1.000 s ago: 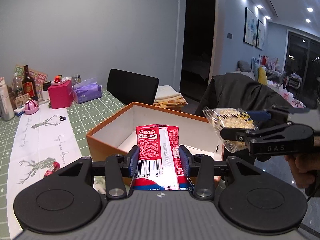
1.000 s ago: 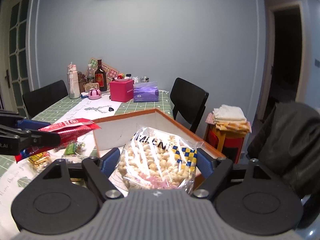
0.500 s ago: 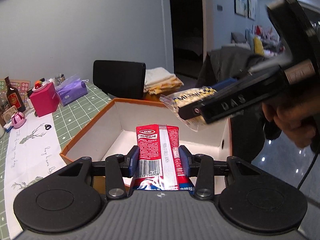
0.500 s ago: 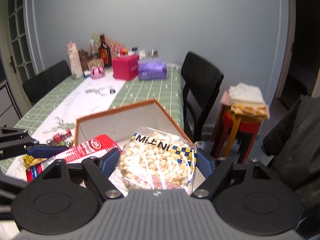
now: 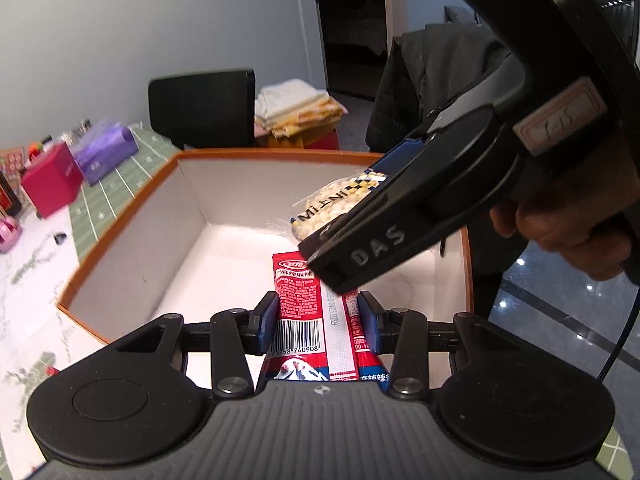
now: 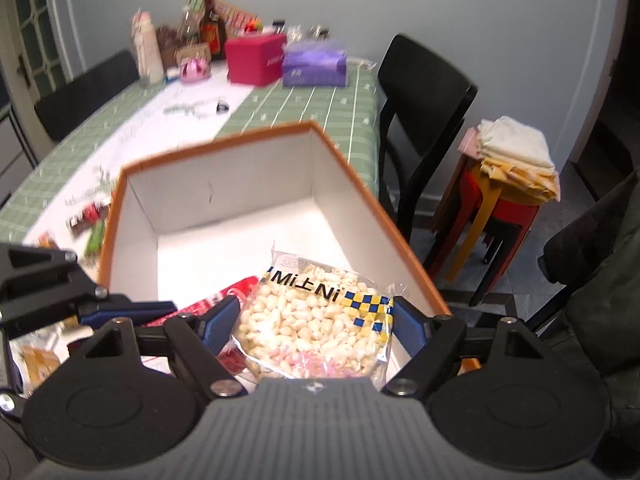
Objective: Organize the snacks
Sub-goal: 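Lower both snacks into the orange box and open both grippers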
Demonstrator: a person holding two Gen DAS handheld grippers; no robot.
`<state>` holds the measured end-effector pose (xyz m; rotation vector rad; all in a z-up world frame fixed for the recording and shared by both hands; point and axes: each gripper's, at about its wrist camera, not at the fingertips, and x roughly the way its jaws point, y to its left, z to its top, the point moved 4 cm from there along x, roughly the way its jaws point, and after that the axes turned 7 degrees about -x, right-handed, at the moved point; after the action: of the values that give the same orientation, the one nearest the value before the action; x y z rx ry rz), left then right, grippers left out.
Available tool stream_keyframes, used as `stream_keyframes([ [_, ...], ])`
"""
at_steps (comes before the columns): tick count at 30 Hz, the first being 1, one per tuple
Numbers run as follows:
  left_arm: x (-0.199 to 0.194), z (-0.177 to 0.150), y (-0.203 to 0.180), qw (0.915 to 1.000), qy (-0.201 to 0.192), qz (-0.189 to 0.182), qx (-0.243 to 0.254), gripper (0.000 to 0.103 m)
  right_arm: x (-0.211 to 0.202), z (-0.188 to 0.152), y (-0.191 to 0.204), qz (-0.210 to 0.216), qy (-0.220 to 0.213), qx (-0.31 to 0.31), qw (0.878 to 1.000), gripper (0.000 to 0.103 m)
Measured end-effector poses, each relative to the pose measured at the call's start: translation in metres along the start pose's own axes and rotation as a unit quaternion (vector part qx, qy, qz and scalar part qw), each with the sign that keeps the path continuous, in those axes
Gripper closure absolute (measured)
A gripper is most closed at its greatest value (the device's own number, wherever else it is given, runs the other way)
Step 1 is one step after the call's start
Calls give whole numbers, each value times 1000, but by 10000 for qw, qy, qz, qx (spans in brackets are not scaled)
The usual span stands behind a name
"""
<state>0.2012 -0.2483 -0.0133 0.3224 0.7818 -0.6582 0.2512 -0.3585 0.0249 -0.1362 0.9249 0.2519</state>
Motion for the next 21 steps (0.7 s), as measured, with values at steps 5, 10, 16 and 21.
stream_keyframes([
  [5, 7, -6, -5, 9999, 124, -64, 13, 55, 10, -3, -2, 50, 119, -4, 9999, 24],
  [10, 13, -9, -8, 9996, 253, -84, 12, 54, 21, -10, 2, 2, 327, -203, 9993, 23],
  [16, 9, -9, -6, 9998, 179, -98, 0, 50, 28, -18, 2, 5, 473, -163, 9987, 22],
  [21, 3, -9, -4, 9999, 92, -111, -46, 48, 26, -17, 2, 17, 467, -96, 9989, 20],
])
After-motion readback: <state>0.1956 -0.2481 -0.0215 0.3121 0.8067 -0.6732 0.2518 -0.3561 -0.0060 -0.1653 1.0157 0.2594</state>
